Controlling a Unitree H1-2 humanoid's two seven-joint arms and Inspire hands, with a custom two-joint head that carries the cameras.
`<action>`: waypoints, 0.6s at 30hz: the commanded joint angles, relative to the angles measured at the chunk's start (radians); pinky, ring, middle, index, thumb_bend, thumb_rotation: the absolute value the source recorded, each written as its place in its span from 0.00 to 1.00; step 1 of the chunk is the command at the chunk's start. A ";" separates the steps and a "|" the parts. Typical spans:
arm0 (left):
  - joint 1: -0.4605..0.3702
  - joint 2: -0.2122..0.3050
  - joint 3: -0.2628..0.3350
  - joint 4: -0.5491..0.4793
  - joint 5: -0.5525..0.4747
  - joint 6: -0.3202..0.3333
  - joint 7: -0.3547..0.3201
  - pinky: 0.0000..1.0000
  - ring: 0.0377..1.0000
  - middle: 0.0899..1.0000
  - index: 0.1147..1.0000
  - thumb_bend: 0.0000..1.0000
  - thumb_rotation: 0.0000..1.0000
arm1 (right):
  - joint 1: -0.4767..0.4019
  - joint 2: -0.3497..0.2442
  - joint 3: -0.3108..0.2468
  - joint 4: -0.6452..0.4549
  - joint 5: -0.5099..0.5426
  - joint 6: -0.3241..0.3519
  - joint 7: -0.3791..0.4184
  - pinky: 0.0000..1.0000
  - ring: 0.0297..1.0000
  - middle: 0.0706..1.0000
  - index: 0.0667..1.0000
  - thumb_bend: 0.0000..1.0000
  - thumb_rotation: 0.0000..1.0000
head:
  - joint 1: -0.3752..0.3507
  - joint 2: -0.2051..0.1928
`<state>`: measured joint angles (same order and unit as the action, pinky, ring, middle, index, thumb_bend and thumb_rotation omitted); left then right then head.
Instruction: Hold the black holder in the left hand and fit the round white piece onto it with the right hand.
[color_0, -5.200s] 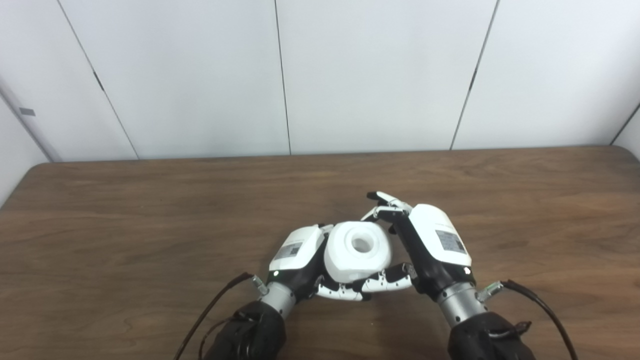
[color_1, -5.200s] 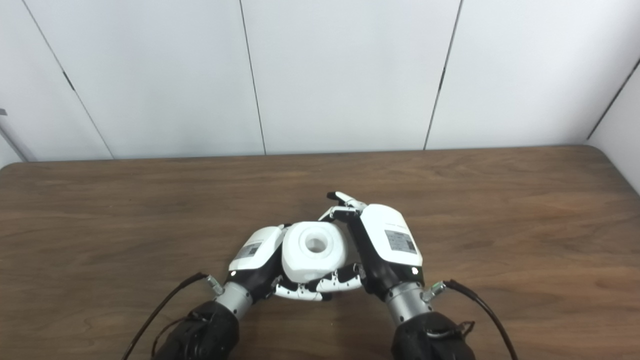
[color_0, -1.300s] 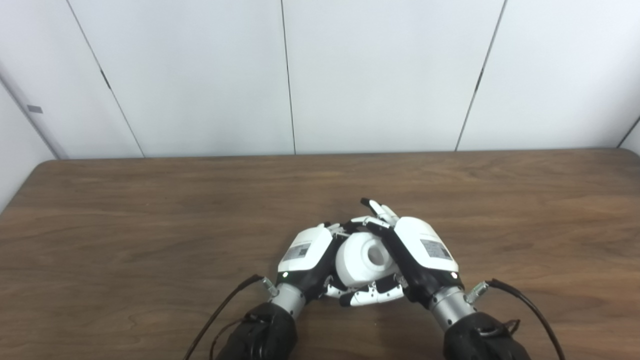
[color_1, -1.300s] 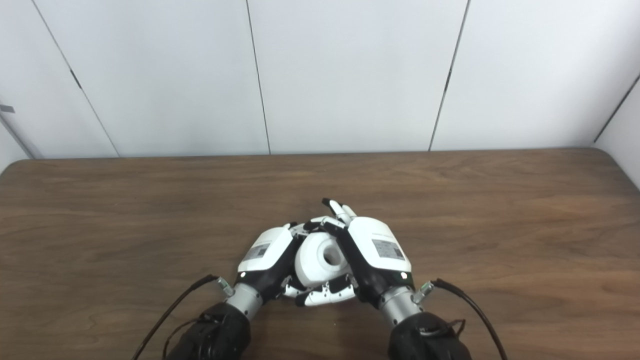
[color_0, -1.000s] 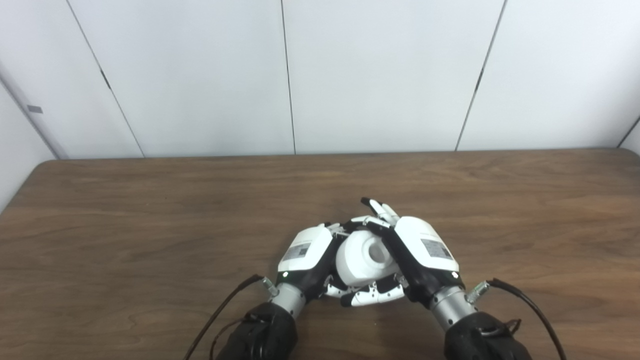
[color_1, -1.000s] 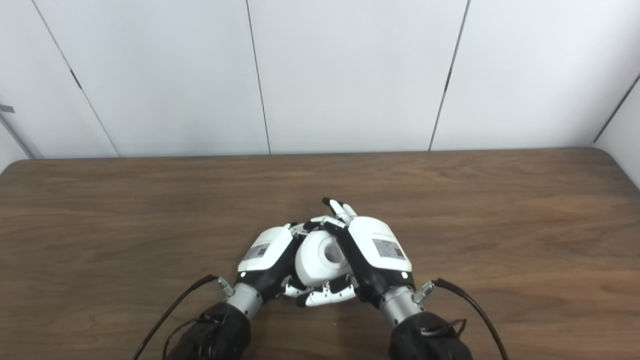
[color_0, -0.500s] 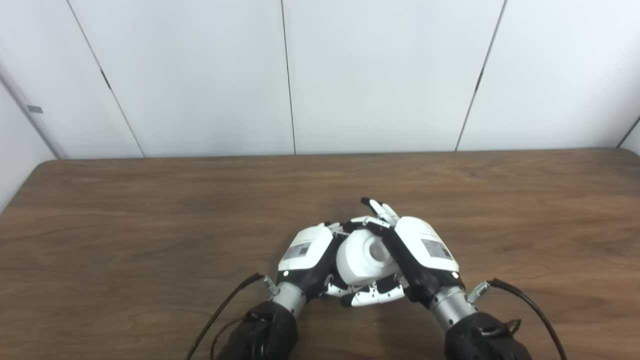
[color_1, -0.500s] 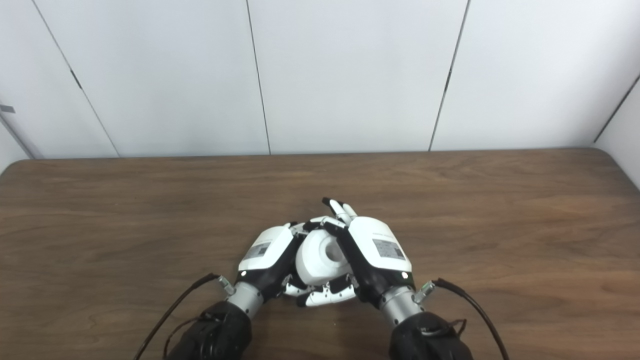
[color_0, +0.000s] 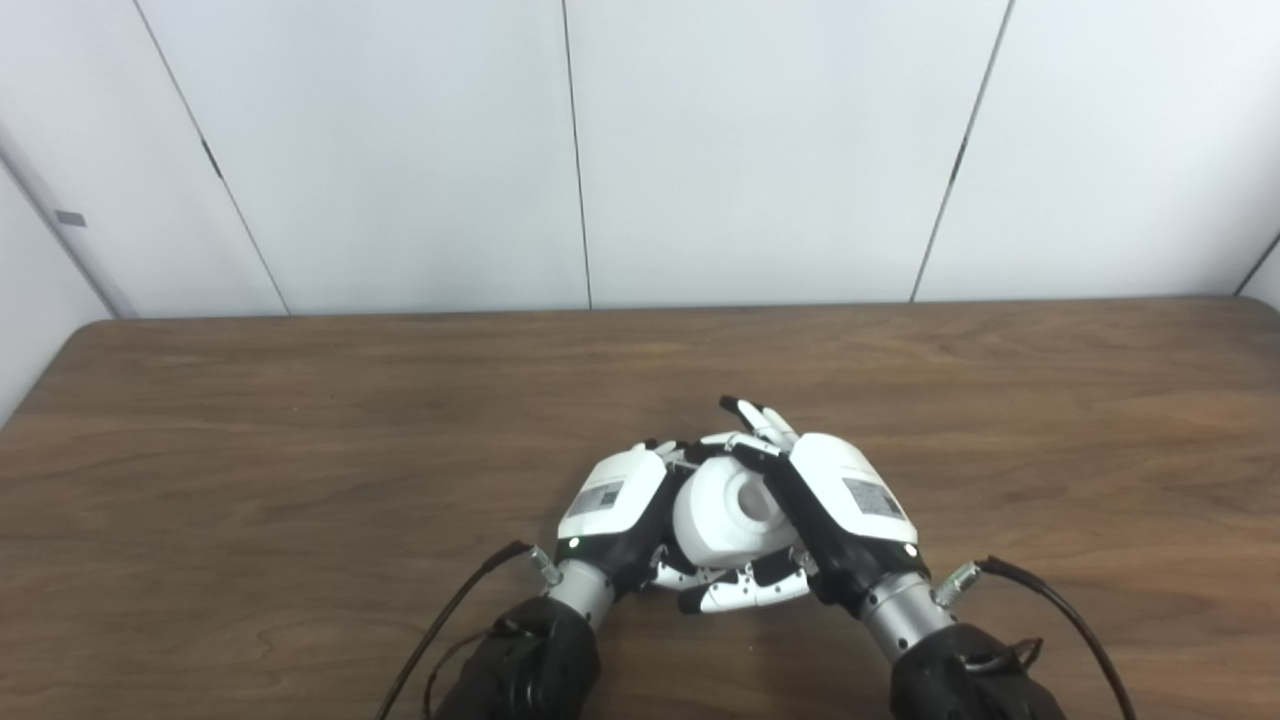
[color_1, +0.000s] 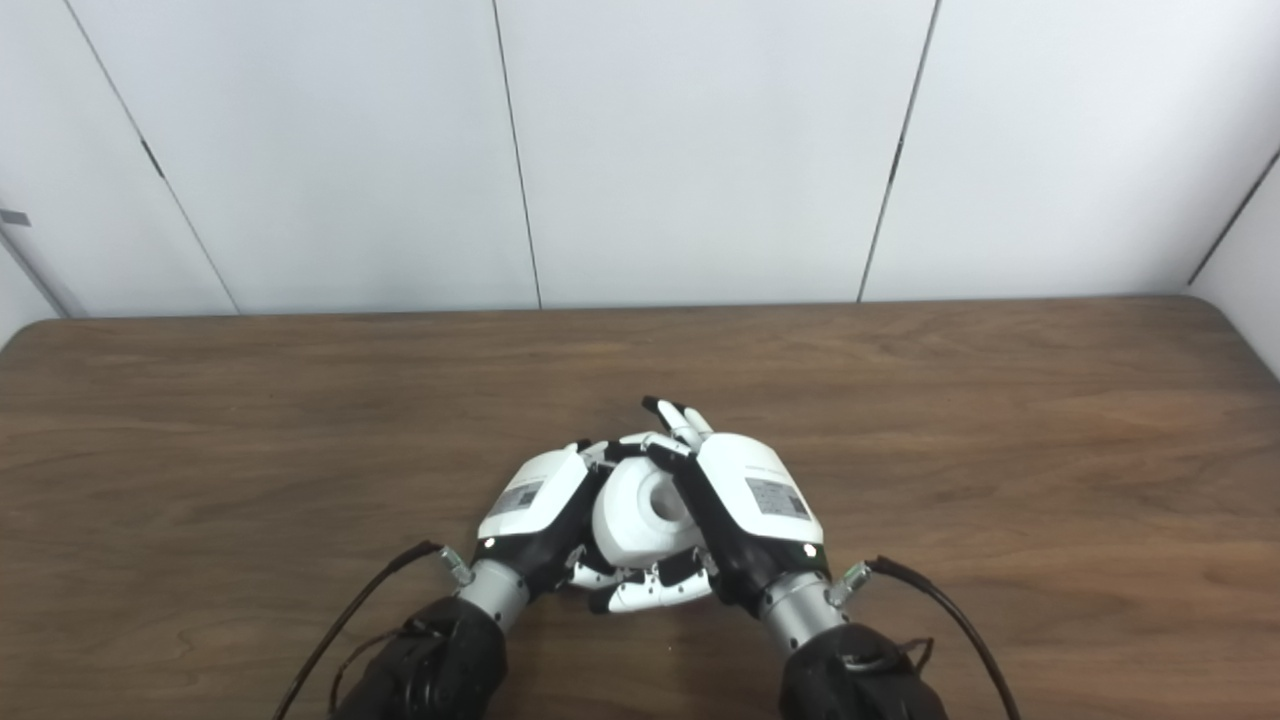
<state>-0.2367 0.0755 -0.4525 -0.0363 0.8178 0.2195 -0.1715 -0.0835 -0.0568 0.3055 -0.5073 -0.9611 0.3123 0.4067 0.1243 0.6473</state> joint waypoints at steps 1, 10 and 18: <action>-0.026 0.002 0.000 -0.009 0.010 0.016 -0.011 1.00 0.96 0.88 0.43 0.52 0.07 | -0.024 0.003 -0.007 -0.019 0.007 -0.014 -0.019 0.85 0.97 0.97 0.75 0.81 0.32 | 0.001 0.000; -0.028 0.008 -0.003 -0.013 0.015 0.031 -0.028 1.00 0.96 0.89 0.43 0.52 0.07 | -0.021 0.005 -0.006 -0.018 0.008 -0.016 -0.024 0.86 0.97 0.97 0.75 0.81 0.33 | 0.000 -0.001; -0.033 0.013 -0.012 -0.021 0.025 0.054 -0.049 1.00 0.96 0.90 0.59 0.91 0.19 | -0.020 0.003 -0.005 -0.018 0.010 -0.016 -0.027 0.84 0.97 0.97 0.75 0.82 0.32 | 0.000 -0.002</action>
<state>-0.2504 0.0831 -0.4618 -0.0463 0.8259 0.2561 -0.2075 -0.0833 -0.0567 0.3055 -0.5058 -0.9559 0.3119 0.3993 0.1243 0.6443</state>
